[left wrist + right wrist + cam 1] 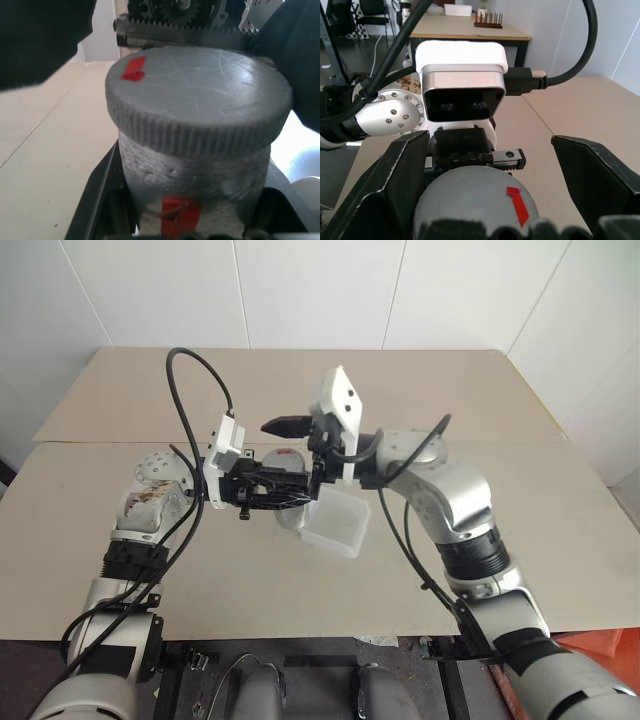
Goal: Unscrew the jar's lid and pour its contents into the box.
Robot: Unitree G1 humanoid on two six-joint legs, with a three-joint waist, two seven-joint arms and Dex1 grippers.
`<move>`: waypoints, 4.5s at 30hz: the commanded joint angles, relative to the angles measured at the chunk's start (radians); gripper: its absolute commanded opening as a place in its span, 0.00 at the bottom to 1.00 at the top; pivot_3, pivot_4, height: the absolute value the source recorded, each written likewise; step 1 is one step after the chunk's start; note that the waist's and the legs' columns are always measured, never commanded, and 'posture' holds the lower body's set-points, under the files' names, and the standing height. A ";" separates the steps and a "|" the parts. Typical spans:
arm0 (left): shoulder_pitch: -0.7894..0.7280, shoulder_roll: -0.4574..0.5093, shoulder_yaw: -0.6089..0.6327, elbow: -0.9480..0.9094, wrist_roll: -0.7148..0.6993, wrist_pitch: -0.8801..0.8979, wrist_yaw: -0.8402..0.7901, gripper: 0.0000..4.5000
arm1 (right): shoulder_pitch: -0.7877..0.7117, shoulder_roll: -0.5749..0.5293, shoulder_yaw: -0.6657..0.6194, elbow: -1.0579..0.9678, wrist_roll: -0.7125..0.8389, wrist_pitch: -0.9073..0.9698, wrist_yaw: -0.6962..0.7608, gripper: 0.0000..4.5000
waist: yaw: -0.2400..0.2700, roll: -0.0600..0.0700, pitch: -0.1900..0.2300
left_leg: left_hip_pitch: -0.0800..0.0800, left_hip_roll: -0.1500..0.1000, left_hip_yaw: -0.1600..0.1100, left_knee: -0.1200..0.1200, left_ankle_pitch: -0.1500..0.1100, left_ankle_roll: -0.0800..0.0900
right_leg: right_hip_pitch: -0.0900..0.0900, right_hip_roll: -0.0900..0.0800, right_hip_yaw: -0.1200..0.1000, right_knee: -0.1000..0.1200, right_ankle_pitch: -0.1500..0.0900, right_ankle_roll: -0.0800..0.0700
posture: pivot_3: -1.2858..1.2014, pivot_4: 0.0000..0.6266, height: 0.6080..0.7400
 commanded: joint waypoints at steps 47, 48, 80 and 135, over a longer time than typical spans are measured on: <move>-0.008 0.033 0.018 -0.029 -0.012 -0.010 -0.028 0.44 | 0.118 -0.222 -0.092 -0.226 0.109 0.026 0.070 0.99 | 0.001 0.000 0.000 | 0.000 0.000 0.000 0.000 0.000 0.000 | 0.000 0.000 0.000 -0.001 0.000 0.000 | 0.52 0.24 1.00; -0.008 0.033 0.018 -0.029 -0.012 -0.010 -0.027 0.44 | 0.125 -0.228 -0.093 -0.234 0.114 0.025 0.081 0.99 | 0.001 0.000 0.000 | 0.000 0.000 0.000 0.000 0.000 0.000 | 0.000 0.000 0.000 -0.001 0.000 0.000 | 0.52 0.24 1.00; -0.002 0.031 0.022 -0.036 -0.012 -0.016 -0.019 0.44 | 0.002 -0.088 -0.016 -0.154 0.074 0.098 0.016 0.99 | 0.001 0.000 0.000 | 0.000 0.000 0.000 0.000 0.000 0.000 | 0.000 0.000 0.000 0.000 0.000 0.000 | 0.52 0.24 1.00; -0.010 0.031 0.035 -0.019 -0.001 -0.029 -0.013 0.44 | 0.000 -0.049 0.015 -0.170 0.043 0.113 0.021 0.71 | 0.000 0.000 0.000 | 0.000 0.000 0.000 0.000 0.000 0.000 | 0.000 0.000 0.000 0.000 0.000 0.000 | 0.52 0.24 1.00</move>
